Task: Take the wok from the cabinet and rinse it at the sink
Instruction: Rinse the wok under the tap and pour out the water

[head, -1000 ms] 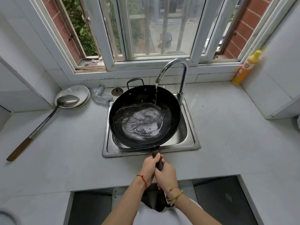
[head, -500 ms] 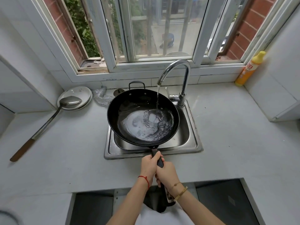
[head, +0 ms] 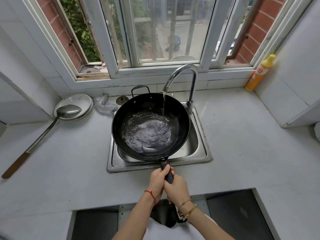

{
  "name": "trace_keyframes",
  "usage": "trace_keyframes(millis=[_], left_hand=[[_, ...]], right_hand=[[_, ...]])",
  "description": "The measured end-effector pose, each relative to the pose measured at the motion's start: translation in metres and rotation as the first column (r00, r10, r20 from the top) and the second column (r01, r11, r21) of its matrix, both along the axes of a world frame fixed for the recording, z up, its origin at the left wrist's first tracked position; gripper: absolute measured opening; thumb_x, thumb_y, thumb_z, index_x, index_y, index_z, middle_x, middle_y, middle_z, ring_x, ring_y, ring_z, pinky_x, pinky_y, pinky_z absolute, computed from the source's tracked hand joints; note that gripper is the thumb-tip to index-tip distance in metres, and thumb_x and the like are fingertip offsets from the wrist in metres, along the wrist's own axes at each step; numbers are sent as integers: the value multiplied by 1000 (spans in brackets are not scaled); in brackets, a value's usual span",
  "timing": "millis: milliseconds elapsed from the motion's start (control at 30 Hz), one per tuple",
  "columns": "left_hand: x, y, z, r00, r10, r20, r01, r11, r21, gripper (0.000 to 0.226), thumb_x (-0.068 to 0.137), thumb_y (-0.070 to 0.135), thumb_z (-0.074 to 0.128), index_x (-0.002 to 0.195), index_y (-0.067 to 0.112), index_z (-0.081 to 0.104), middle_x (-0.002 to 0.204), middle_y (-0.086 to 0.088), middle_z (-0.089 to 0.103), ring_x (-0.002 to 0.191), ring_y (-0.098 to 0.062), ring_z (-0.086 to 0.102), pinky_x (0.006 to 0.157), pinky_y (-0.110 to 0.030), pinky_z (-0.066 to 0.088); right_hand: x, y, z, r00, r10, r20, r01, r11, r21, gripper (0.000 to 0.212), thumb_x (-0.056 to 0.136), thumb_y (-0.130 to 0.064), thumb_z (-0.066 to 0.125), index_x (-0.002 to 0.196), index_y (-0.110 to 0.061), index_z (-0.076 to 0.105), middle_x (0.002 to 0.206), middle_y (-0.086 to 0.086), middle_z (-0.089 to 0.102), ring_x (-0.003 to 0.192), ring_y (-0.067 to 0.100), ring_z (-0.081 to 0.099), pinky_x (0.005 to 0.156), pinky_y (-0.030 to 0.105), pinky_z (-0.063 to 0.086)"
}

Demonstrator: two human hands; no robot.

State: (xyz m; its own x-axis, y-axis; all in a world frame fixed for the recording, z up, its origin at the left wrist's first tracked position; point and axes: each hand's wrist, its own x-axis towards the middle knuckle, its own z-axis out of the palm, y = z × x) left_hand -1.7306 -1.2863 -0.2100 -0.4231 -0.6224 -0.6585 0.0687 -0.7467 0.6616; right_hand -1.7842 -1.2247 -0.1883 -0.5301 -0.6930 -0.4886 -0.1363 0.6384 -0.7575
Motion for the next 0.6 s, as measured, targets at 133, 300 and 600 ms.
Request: trace_keyframes(millis=[133, 300, 600], left_hand=[[3, -1, -1, 994, -29, 108, 41, 993, -108, 18, 93, 15, 60, 83, 2, 66, 74, -9, 65, 71, -19, 60, 71, -28, 52], [10, -5, 4, 985, -50, 165, 66, 994, -93, 18, 89, 21, 64, 80, 5, 65, 72, -8, 63, 67, -20, 58, 59, -29, 46], [26, -8, 15, 984, -110, 143, 113, 994, -9, 31, 84, 39, 62, 70, 15, 50, 66, -5, 52, 41, -17, 38, 41, -21, 30]], right_hand=[[-1, -1, -3, 993, -1, 120, 5, 1000, -30, 22, 90, -23, 56, 73, -10, 58, 49, 3, 54, 34, 16, 52, 34, 22, 39], [2, -5, -2, 929, -41, 367, 44, 999, 0, 23, 91, -16, 55, 70, -9, 47, 41, 1, 40, 32, 15, 39, 36, 21, 34], [12, -19, -7, 749, -46, 661, 18, 999, 49, 32, 94, -15, 51, 73, -21, 28, 37, -3, 24, 25, 8, 25, 33, 12, 26]])
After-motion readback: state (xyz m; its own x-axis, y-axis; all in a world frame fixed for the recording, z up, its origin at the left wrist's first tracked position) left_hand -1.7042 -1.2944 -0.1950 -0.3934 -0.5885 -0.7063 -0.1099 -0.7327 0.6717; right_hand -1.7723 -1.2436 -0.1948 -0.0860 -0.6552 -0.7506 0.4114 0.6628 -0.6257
